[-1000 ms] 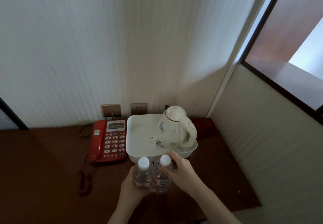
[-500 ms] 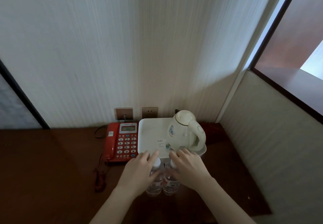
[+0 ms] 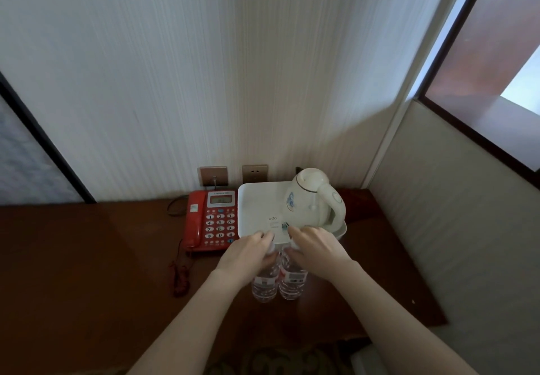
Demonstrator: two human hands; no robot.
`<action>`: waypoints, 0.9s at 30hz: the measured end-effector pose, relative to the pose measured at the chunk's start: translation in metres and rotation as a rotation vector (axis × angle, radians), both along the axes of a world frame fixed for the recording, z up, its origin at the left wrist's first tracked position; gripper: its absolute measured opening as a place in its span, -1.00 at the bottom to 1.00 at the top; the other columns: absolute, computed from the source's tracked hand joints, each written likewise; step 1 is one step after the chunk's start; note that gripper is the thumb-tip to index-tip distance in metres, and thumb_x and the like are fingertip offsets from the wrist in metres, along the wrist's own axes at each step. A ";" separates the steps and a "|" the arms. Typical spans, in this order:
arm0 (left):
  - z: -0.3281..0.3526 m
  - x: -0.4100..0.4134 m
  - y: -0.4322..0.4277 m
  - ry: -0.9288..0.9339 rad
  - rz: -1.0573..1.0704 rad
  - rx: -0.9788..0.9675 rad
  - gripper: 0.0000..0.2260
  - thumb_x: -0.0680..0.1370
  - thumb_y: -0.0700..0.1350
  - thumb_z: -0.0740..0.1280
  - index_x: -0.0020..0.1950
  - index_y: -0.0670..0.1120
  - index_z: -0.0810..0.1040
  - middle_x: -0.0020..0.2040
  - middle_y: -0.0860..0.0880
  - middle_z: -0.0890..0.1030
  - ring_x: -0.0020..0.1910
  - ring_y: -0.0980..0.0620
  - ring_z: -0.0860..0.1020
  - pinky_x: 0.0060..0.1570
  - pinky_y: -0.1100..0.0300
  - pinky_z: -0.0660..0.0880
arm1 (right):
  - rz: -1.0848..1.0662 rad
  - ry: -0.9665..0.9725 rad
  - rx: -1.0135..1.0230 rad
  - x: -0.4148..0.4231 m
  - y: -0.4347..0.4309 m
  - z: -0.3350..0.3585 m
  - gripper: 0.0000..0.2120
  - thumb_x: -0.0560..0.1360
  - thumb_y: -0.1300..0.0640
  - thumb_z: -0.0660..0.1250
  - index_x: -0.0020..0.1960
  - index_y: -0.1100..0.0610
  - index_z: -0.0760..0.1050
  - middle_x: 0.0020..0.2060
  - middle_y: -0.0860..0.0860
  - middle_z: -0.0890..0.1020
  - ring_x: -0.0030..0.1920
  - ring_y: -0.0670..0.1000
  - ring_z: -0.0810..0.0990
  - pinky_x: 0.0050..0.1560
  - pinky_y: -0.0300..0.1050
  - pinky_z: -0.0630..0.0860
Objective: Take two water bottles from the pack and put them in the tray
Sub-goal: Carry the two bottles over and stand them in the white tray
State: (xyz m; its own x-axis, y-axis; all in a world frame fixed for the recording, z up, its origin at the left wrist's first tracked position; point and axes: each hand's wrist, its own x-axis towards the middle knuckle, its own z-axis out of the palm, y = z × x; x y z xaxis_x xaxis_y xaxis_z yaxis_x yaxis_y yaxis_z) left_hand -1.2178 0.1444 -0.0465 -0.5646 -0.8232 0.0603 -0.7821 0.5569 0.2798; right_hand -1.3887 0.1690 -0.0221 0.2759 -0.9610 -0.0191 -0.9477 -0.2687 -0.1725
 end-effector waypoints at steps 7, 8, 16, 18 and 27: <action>0.056 0.006 -0.026 0.105 -0.017 -0.116 -0.78 0.54 0.04 0.31 0.03 -0.09 0.45 -0.10 -0.09 0.61 -0.21 -0.03 0.53 -0.34 0.17 0.33 | -0.055 -0.047 -0.099 -0.003 -0.034 0.070 -0.76 0.48 -0.04 0.26 -0.09 0.15 0.38 -0.32 0.04 0.48 -0.32 0.12 0.46 -0.39 -0.08 0.36; 0.068 0.007 -0.034 0.121 -0.016 -0.147 -0.78 0.53 0.04 0.32 0.02 -0.11 0.47 -0.12 -0.10 0.61 -0.21 -0.06 0.55 -0.35 0.16 0.31 | -0.055 -0.051 -0.104 -0.002 -0.040 0.080 -0.75 0.49 -0.05 0.26 -0.09 0.15 0.38 -0.28 0.06 0.52 -0.29 0.13 0.49 -0.36 -0.04 0.42; 0.103 0.012 -0.103 0.107 -0.018 -0.240 -0.85 0.55 -0.15 0.29 -0.16 -0.15 0.37 -0.30 -0.03 0.49 -0.32 -0.04 0.52 -0.41 0.09 0.44 | -0.107 -0.063 -0.165 0.003 -0.090 0.104 -0.73 0.51 -0.01 0.28 -0.09 0.21 0.36 -0.29 0.17 0.52 -0.25 0.24 0.51 -0.33 -0.03 0.39; 0.095 0.013 -0.124 0.070 0.015 -0.234 -0.90 0.57 -0.19 0.28 -0.11 -0.15 0.39 -0.19 -0.09 0.56 -0.26 -0.08 0.56 -0.35 0.03 0.51 | -0.106 -0.083 -0.160 0.005 -0.106 0.098 -0.74 0.51 0.00 0.29 -0.06 0.20 0.35 -0.22 0.18 0.56 -0.24 0.21 0.49 -0.29 -0.01 0.42; 0.036 0.010 -0.197 0.041 0.123 -0.115 -0.73 0.59 -0.11 0.30 0.26 -0.13 0.38 0.06 -0.14 0.59 -0.11 -0.03 0.58 -0.29 0.21 0.46 | -0.098 -0.112 -0.105 0.007 -0.185 0.043 -0.74 0.53 0.03 0.27 0.01 0.23 0.38 -0.17 0.20 0.59 -0.16 0.23 0.55 -0.30 -0.05 0.38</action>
State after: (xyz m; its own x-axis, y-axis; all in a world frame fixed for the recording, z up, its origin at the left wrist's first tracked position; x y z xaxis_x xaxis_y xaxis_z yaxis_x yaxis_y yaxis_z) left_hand -1.2077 -0.0521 -0.0105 -0.4552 -0.8722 0.1791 -0.8354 0.4879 0.2530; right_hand -1.3813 -0.0160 0.0209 0.1761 -0.9784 0.1080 -0.9466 -0.1984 -0.2542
